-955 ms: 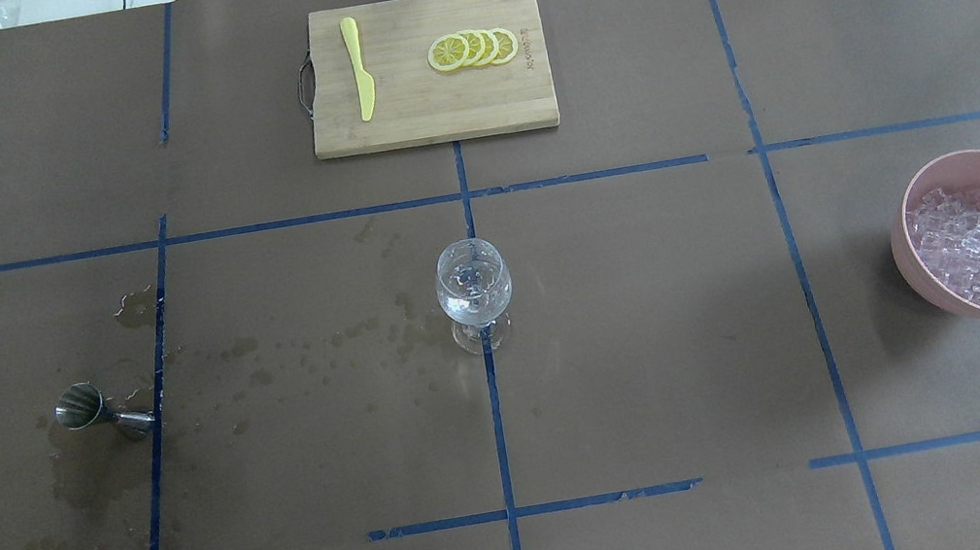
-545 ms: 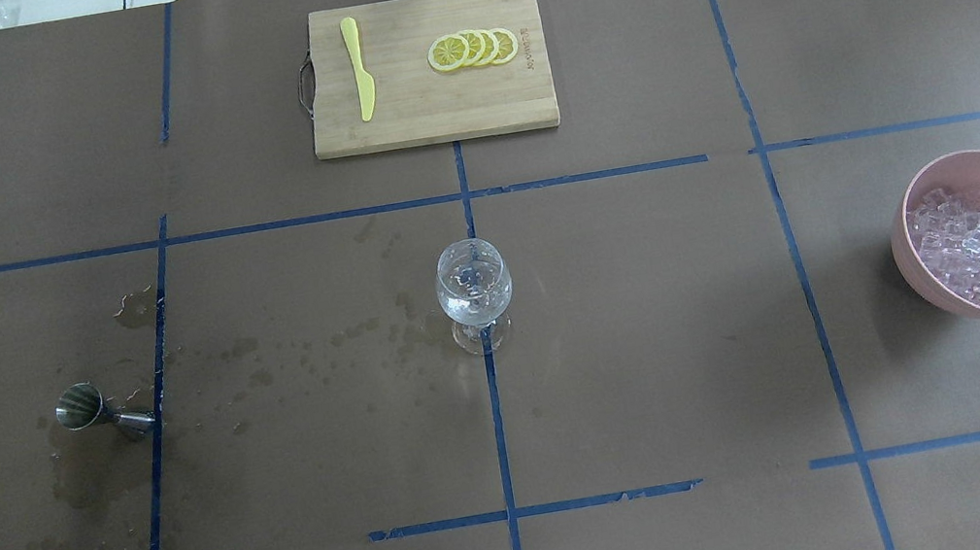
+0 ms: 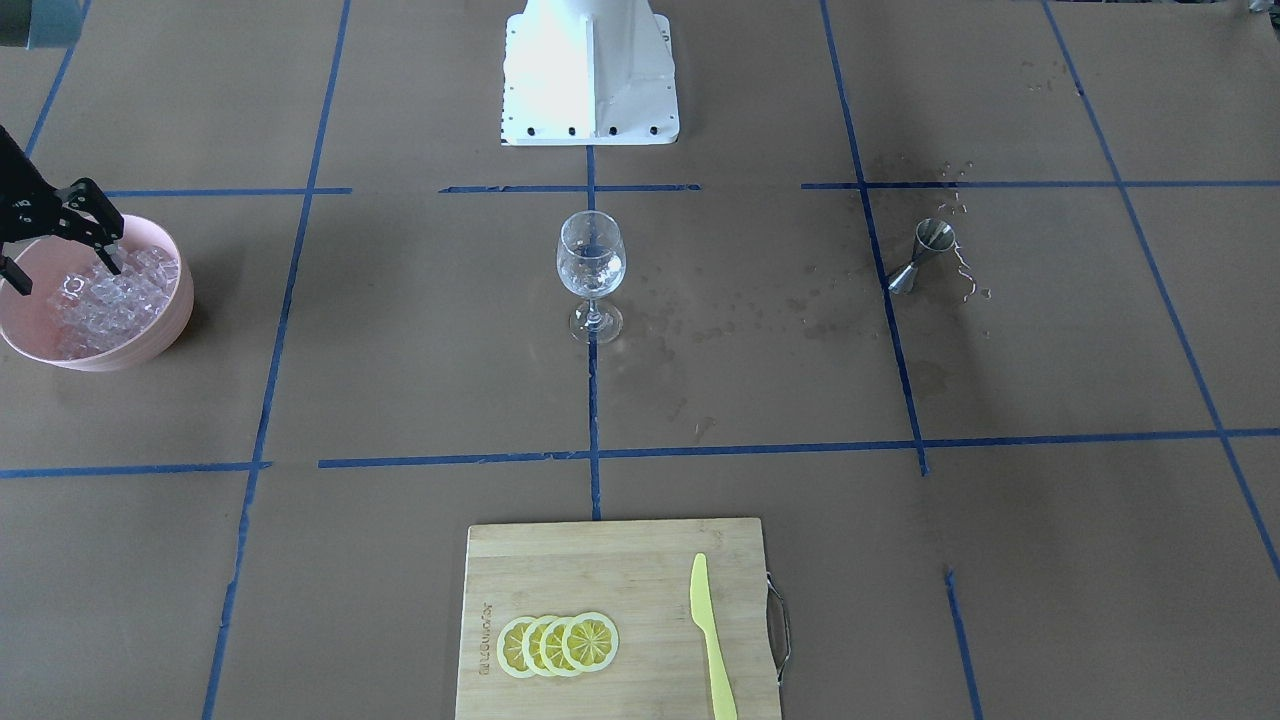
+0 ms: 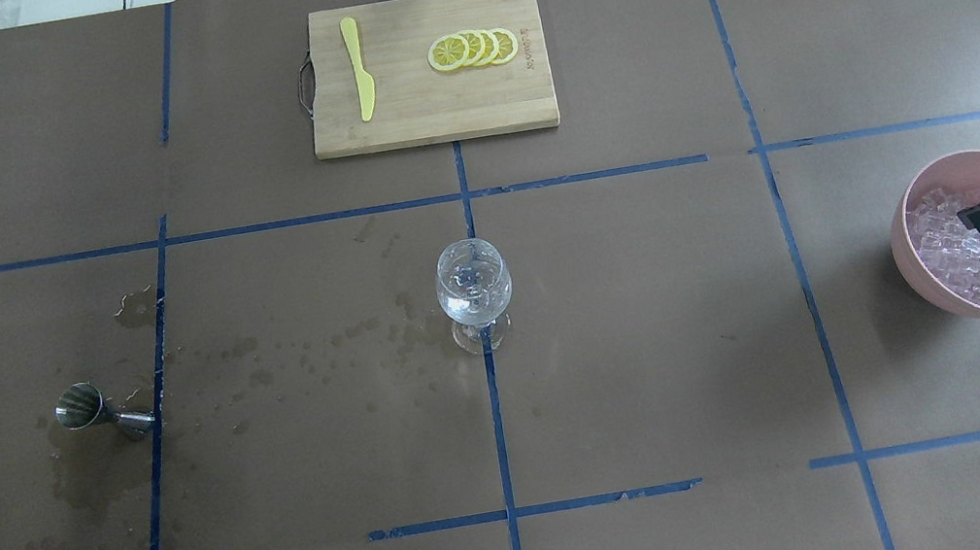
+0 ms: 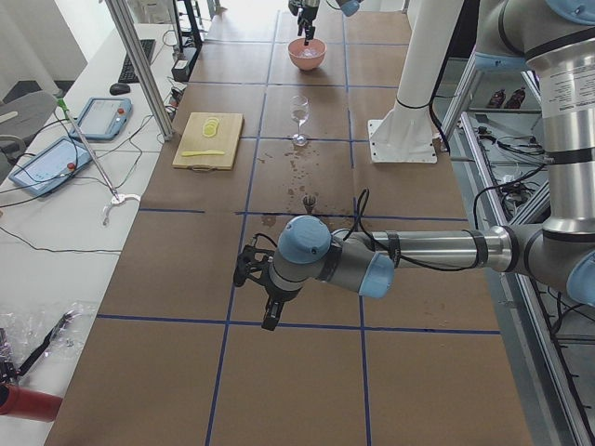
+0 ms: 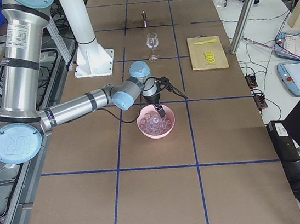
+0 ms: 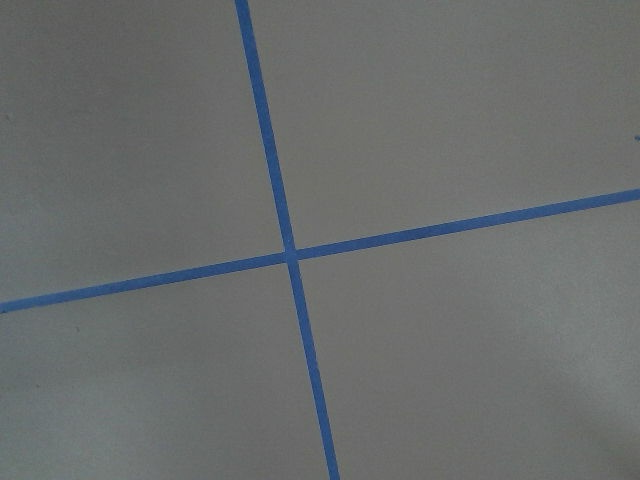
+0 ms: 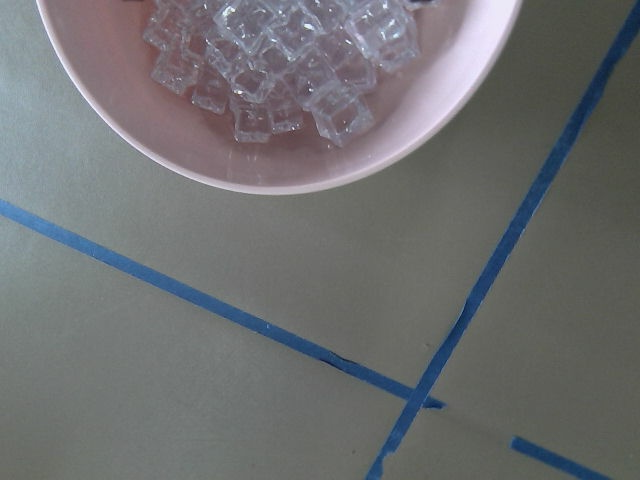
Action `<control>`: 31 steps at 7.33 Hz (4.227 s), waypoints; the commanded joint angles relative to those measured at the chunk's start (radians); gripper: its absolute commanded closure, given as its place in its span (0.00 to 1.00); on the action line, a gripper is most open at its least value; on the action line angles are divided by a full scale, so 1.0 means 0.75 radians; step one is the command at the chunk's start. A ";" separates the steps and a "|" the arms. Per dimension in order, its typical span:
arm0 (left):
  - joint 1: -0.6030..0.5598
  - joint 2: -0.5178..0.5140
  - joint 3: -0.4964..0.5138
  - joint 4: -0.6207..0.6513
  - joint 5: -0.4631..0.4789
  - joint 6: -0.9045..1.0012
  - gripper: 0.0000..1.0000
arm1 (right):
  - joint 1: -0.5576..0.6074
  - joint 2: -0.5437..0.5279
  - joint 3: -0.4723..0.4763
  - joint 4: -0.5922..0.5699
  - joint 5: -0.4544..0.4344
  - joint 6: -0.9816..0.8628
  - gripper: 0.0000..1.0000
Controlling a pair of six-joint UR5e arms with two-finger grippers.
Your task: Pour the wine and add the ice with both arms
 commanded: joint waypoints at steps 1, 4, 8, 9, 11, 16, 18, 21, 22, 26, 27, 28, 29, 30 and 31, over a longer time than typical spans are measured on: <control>0.000 0.001 0.001 -0.002 -0.001 0.000 0.00 | -0.010 -0.007 -0.042 0.006 0.003 -0.153 0.13; 0.002 0.001 0.003 -0.002 -0.001 0.000 0.00 | -0.075 -0.002 -0.071 0.008 0.001 -0.153 0.15; 0.002 0.001 0.013 -0.004 -0.001 0.004 0.00 | -0.093 0.000 -0.088 0.002 0.003 -0.157 0.51; 0.000 0.001 0.013 -0.004 -0.001 0.004 0.00 | -0.096 0.006 -0.104 0.004 0.003 -0.159 0.50; 0.002 0.001 0.013 -0.004 -0.003 0.004 0.00 | -0.096 0.012 -0.126 0.008 0.003 -0.185 0.50; 0.002 -0.001 0.013 -0.004 -0.003 0.002 0.00 | -0.073 0.016 -0.039 -0.004 0.023 -0.182 1.00; 0.002 -0.003 0.009 -0.004 -0.003 0.008 0.00 | 0.047 0.069 0.088 -0.089 0.169 -0.113 1.00; 0.002 0.001 0.015 0.000 0.009 0.010 0.00 | 0.103 0.632 0.256 -0.793 0.275 0.184 1.00; 0.002 0.001 0.013 0.000 0.009 0.010 0.00 | 0.032 0.765 0.288 -0.927 0.257 0.286 1.00; 0.006 0.001 0.011 -0.002 0.005 0.010 0.00 | -0.377 1.193 0.234 -1.183 -0.084 0.740 1.00; 0.006 0.001 0.011 -0.002 0.003 0.010 0.00 | -0.483 1.291 0.167 -1.198 -0.233 0.832 1.00; 0.006 0.001 0.011 -0.002 0.003 0.010 0.00 | -0.545 1.365 0.085 -1.198 -0.313 0.839 1.00; 0.006 0.001 0.011 -0.002 0.005 0.010 0.00 | -0.568 1.435 -0.003 -1.198 -0.345 0.869 1.00; 0.006 0.001 0.013 -0.002 0.003 0.010 0.00 | -0.606 1.478 -0.062 -1.198 -0.390 0.914 1.00; 0.006 0.001 0.013 -0.002 0.003 0.010 0.00 | -0.647 1.505 -0.112 -1.198 -0.447 0.915 1.00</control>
